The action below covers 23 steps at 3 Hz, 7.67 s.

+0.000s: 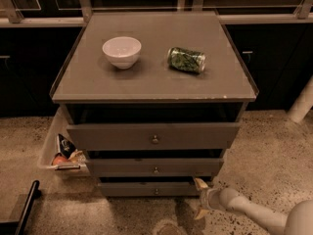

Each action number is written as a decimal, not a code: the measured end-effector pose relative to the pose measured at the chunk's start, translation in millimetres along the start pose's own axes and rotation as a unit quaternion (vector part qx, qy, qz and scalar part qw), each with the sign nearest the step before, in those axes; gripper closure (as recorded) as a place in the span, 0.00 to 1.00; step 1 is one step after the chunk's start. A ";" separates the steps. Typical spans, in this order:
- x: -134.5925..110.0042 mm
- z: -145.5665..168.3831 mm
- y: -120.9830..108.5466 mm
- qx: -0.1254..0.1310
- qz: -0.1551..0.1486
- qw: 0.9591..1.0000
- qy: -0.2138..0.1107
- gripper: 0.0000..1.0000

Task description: Open bottom drawer

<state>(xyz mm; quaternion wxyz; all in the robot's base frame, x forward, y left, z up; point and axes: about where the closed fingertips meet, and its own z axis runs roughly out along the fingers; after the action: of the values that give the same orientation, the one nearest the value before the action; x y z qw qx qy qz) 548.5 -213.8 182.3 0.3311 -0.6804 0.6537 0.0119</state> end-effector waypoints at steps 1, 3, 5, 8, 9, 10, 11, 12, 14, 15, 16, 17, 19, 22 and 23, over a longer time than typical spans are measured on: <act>1.2 9.6 -6.0 0.007 -0.011 1.000 -0.013 0.00; -0.8 27.7 -21.2 -0.019 -0.011 0.999 -0.043 0.00; -3.4 42.4 -31.1 -0.061 0.011 0.996 -0.070 0.00; 3.5 51.6 -29.4 -0.076 0.033 0.994 -0.073 0.19; 3.4 51.7 -29.5 -0.076 0.033 0.994 -0.073 0.42; 0.6 50.1 -31.7 -0.078 0.032 0.994 -0.074 0.65; 6.2 44.5 -19.7 -0.077 0.037 0.994 -0.070 0.88; 6.1 44.5 -19.7 -0.077 0.037 0.994 -0.070 0.85; 4.3 43.3 -20.6 -0.077 0.037 0.994 -0.070 0.39; 5.8 39.4 -14.3 -0.074 0.046 0.993 -0.080 0.41; 10.9 23.9 1.8 -0.069 0.058 0.991 -0.102 0.63; 17.7 10.0 15.4 -0.062 0.068 0.989 -0.116 0.88; 14.9 5.3 15.8 -0.057 0.061 0.990 -0.114 0.81; 15.2 2.1 36.1 -0.064 0.061 0.988 -0.124 0.12; 17.3 -11.4 72.7 -0.076 0.055 0.986 -0.138 0.14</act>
Offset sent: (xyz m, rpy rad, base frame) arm 0.0325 0.0073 -0.0099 0.0444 -0.0355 0.0829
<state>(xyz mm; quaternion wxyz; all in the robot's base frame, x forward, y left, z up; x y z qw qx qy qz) 481.1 -229.0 151.7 0.3646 -0.6586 0.6351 0.1731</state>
